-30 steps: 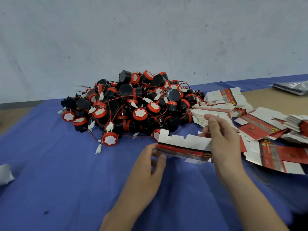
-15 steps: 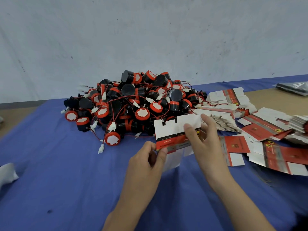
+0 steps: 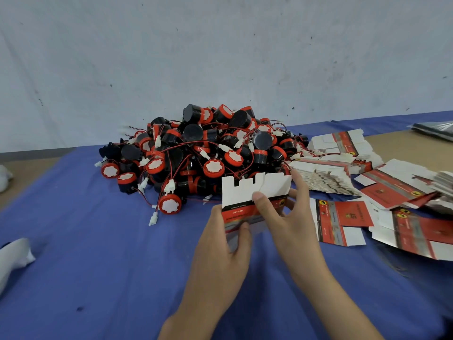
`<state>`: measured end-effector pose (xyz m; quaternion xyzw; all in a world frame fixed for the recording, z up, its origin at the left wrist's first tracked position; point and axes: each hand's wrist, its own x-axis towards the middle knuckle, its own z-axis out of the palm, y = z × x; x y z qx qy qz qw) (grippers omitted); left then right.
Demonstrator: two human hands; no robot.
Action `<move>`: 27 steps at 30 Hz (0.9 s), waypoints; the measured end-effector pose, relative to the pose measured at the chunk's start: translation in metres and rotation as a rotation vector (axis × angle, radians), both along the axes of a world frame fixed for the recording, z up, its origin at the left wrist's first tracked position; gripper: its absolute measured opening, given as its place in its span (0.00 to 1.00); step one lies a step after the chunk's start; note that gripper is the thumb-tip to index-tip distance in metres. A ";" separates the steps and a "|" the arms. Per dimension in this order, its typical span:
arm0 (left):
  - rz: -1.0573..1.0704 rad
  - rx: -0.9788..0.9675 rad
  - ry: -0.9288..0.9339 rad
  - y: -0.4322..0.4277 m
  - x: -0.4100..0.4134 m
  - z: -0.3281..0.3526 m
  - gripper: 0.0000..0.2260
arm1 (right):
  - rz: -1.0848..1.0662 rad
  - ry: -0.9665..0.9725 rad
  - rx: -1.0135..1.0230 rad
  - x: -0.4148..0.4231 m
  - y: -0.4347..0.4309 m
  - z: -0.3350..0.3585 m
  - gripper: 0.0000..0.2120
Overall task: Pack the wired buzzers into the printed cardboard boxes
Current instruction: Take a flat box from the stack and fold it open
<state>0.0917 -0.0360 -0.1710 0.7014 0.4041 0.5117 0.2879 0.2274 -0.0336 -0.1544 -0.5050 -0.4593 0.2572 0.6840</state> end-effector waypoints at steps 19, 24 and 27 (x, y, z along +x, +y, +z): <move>-0.073 -0.045 -0.019 0.010 -0.001 -0.018 0.33 | 0.312 -0.124 0.039 -0.018 -0.019 -0.009 0.29; -0.130 -0.028 0.016 0.015 0.000 -0.022 0.35 | 0.354 -0.278 0.038 -0.021 -0.022 -0.008 0.30; -0.165 -0.009 -0.023 0.016 -0.003 -0.022 0.37 | 0.370 -0.274 0.039 -0.019 -0.022 -0.006 0.30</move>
